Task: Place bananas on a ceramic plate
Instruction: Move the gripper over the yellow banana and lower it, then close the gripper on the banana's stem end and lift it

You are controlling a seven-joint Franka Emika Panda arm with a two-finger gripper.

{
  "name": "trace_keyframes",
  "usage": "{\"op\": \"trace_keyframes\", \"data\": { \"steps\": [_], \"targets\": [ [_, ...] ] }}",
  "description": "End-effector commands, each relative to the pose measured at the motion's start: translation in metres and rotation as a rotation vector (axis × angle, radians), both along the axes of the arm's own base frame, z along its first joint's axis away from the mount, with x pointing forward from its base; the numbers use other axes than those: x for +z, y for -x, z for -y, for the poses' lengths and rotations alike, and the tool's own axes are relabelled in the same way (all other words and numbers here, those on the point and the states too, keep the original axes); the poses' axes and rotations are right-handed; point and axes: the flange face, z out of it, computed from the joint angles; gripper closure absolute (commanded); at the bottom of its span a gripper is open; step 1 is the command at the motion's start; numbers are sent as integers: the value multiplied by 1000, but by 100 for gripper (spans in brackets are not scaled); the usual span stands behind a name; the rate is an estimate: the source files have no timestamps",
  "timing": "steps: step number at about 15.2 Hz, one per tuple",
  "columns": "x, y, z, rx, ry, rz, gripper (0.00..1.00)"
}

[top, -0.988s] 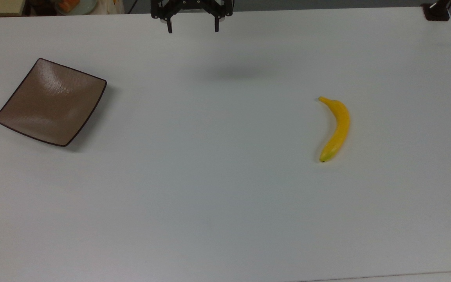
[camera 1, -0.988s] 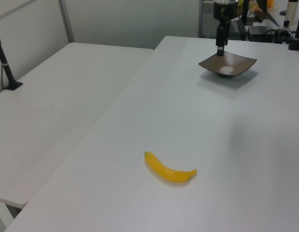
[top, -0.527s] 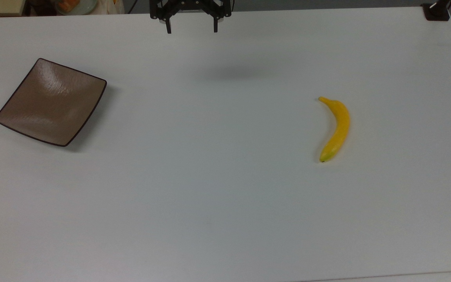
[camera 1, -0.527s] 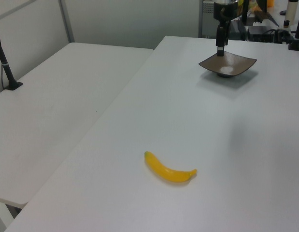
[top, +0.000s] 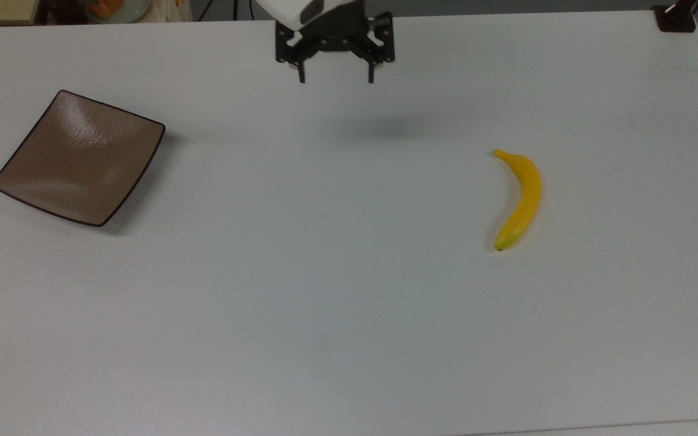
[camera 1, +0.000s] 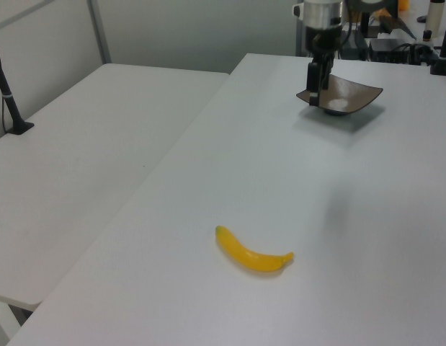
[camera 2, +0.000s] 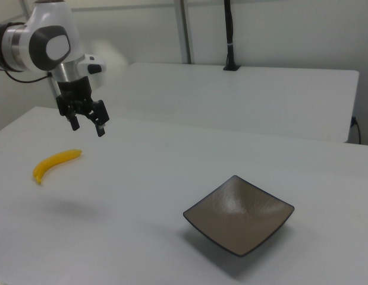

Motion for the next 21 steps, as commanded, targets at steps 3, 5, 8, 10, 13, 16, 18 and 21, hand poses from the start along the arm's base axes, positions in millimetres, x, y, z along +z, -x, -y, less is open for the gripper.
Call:
{"op": "trace_keyframes", "data": {
  "steps": [3, 5, 8, 10, 13, 16, 18, 21],
  "targets": [
    [-31, -9, -107, -154, -97, 131, 0],
    [-52, -12, -138, -166, -125, 154, 0],
    [-96, -20, -190, -130, -189, 200, 0],
    [-128, -18, -229, -144, -209, 193, 0],
    [-165, -13, -280, -149, -256, 218, 0],
    [-193, -1, -308, -119, -258, 201, 0],
    [-212, 1, -311, -110, -241, 185, 0],
    [-222, 1, -312, -93, -223, 186, 2]
  ]
}}
